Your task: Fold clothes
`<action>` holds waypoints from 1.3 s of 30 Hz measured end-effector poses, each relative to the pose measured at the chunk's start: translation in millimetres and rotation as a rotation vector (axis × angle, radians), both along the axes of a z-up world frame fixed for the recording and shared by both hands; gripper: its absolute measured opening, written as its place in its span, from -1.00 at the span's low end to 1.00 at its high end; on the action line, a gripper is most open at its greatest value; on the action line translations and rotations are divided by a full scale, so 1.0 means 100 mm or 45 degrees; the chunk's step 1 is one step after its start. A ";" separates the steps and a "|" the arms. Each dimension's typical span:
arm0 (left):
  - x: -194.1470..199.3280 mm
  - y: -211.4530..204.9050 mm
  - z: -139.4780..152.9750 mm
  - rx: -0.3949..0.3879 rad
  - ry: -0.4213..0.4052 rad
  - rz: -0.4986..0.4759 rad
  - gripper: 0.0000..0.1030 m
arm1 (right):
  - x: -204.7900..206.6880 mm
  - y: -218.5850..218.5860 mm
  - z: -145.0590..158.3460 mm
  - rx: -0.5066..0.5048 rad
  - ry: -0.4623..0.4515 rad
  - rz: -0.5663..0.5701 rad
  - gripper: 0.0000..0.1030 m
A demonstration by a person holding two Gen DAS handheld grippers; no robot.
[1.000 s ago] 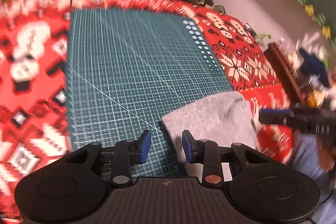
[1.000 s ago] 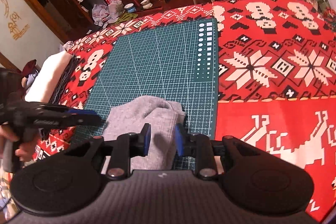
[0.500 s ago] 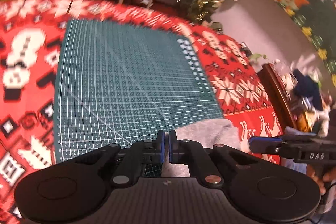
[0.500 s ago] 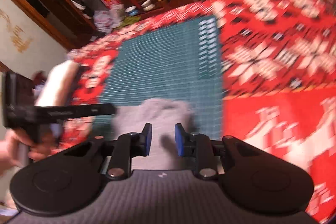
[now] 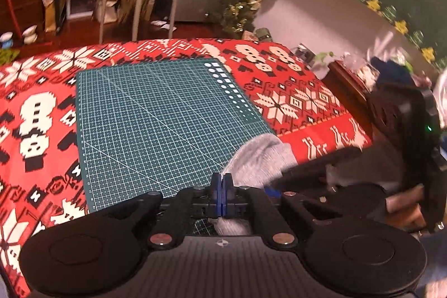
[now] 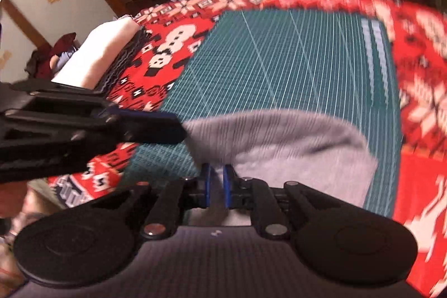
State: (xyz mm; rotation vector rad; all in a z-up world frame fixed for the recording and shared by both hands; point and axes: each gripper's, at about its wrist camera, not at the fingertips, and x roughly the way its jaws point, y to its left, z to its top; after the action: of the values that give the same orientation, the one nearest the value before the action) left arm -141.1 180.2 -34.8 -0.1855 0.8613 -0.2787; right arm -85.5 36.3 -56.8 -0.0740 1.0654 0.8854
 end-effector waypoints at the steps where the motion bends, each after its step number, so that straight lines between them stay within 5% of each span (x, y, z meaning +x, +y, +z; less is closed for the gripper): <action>1: -0.03 -0.04 -0.01 0.026 -0.012 -0.019 -0.99 | 0.00 -0.03 0.01 0.009 -0.003 -0.001 -0.77; 8: -0.28 -0.39 -0.10 0.204 -0.046 -0.192 -1.00 | -0.14 -0.70 0.33 0.045 -0.069 -0.130 -0.69; 19: -0.35 -0.64 -0.25 0.223 0.041 -0.296 -1.00 | 0.01 -0.69 0.43 0.062 -0.173 -0.222 -0.69; 27: -0.37 -0.24 -0.14 0.057 0.076 -0.177 -0.88 | 0.03 -0.64 0.13 -0.029 -0.106 -0.176 -0.69; 31: -0.20 -0.02 -0.19 0.017 0.107 -0.070 -0.55 | -0.06 -0.74 0.08 -0.031 -0.098 -0.164 -0.69; 39: 0.07 0.13 -0.43 -0.164 0.293 0.049 -0.46 | 0.22 -1.07 0.24 0.064 -0.066 -0.368 -0.45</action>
State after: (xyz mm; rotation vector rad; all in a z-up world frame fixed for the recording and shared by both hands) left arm -134.3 193.4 -77.9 -0.3585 1.0671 -0.2806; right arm -63.8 -71.1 -32.3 0.0966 0.9761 0.6447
